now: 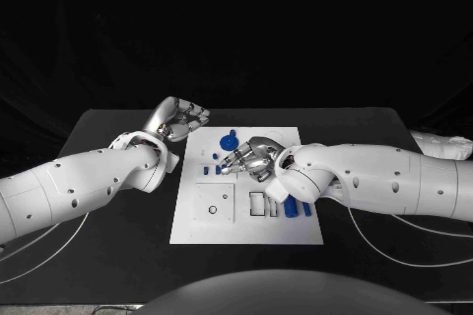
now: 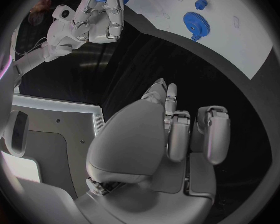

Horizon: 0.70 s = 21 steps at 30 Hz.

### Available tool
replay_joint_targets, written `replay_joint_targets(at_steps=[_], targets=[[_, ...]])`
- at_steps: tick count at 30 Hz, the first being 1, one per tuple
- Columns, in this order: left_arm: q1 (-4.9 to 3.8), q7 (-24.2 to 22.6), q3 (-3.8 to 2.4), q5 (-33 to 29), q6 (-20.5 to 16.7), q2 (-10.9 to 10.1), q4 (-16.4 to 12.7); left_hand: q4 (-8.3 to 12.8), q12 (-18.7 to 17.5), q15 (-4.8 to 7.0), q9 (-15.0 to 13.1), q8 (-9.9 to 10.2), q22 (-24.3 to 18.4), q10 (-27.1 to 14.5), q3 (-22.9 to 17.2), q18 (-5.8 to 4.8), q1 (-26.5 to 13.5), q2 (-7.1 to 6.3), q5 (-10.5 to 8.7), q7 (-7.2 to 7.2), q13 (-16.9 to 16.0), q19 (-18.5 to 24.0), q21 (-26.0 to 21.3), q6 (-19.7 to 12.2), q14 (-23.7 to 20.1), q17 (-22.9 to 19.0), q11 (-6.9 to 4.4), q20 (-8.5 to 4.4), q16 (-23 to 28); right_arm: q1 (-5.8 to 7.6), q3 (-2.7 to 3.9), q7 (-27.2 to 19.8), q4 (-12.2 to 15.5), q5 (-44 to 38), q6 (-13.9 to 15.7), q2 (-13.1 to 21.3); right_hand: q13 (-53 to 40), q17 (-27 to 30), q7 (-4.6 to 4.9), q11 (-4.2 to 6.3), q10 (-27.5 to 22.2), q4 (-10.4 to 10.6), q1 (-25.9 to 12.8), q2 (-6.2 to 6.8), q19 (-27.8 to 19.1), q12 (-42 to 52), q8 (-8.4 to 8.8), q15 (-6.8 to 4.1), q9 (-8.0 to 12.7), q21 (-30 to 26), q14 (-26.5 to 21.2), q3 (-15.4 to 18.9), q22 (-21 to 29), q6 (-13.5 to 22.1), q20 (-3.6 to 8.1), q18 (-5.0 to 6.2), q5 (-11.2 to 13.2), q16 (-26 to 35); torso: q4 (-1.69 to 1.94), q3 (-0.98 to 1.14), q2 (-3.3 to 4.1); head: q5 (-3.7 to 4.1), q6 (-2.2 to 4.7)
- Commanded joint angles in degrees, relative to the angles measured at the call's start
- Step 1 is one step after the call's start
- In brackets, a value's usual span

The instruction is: Assemble the parts on the task board

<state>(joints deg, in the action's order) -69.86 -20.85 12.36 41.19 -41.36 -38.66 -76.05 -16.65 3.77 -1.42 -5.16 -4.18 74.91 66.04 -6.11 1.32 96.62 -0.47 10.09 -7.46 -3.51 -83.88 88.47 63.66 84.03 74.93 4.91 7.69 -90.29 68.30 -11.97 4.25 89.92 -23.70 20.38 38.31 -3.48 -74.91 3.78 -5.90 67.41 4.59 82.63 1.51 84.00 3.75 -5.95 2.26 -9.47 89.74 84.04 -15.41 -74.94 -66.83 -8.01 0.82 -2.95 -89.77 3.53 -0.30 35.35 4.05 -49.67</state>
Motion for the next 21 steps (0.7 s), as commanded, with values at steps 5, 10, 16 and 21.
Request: replay_joint_targets(at_steps=[5,10,16,21], targets=[[-0.05,-0.43,-0.05,0.39,0.77,0.20,0.07,-0.10,-0.18,0.26,-0.09,-0.02,14.62,0.41,-0.47,-0.96,0.19,0.18,-0.18,0.05,0.02,-5.10,0.16,0.36,5.97,15.07,-0.12,-0.42,0.29,-0.27,-0.04,1.92,1.54,-7.70,1.21,0.45,0.06,-15.09,-0.16,-0.20,-0.78,0.23,-0.14,-0.57,6.00,-0.25,-0.22,0.26,-5.09,0.26,5.96,0.29,-15.06,-0.08,-0.42,-0.82,-0.18,-0.23,-0.07,0.02,-0.10,0.08,-0.16],[-0.05,-0.50,-0.05,0.40,0.79,0.22,0.17,-0.10,-0.18,0.26,-0.09,-0.02,14.62,0.41,-0.47,-0.96,0.19,0.18,-0.18,0.05,0.02,-5.10,0.16,0.36,5.97,15.07,-0.12,-0.42,0.29,-0.96,-0.07,1.92,2.16,-10.43,1.65,0.65,0.04,-15.09,-0.31,-1.33,-3.08,0.13,-0.18,-0.66,6.00,-0.25,-0.22,1.23,-5.98,0.26,5.96,0.99,-15.06,0.18,-1.14,-0.82,-0.16,-0.23,-0.04,0.04,-0.05,0.13,-0.14],[-0.04,-0.52,-0.05,0.40,0.88,0.27,0.18,-0.10,-0.18,0.26,-0.09,-0.02,14.62,0.41,-0.47,-0.96,0.19,0.18,-0.18,0.05,0.02,-5.10,0.16,0.36,5.97,15.07,-0.12,-0.42,0.29,-2.05,-0.14,1.77,1.56,-12.29,1.92,-0.03,0.02,-15.09,-0.23,-2.04,-5.35,-0.27,0.09,-0.90,6.00,-0.20,-0.36,1.89,-6.83,0.26,5.96,1.66,-15.06,0.04,-1.79,-0.82,-0.19,-0.23,-0.04,0.05,-0.01,0.12,-0.10],[-0.04,-0.48,-0.05,0.40,0.89,0.24,0.11,-0.10,-0.18,0.26,-0.09,-0.02,14.62,0.41,-0.47,-0.96,0.19,0.18,-0.18,0.05,0.02,-5.10,0.16,0.36,5.97,15.07,-0.12,-0.42,0.29,-2.67,-0.16,1.61,1.06,-14.12,2.09,-0.53,-0.02,-15.09,-0.16,-2.57,-7.43,-0.74,0.34,-1.14,6.00,-0.11,-0.53,2.38,-7.58,0.26,5.96,2.40,-15.06,-0.20,-2.33,-0.82,-0.19,-0.23,0.00,0.02,0.01,0.08,-0.24]])
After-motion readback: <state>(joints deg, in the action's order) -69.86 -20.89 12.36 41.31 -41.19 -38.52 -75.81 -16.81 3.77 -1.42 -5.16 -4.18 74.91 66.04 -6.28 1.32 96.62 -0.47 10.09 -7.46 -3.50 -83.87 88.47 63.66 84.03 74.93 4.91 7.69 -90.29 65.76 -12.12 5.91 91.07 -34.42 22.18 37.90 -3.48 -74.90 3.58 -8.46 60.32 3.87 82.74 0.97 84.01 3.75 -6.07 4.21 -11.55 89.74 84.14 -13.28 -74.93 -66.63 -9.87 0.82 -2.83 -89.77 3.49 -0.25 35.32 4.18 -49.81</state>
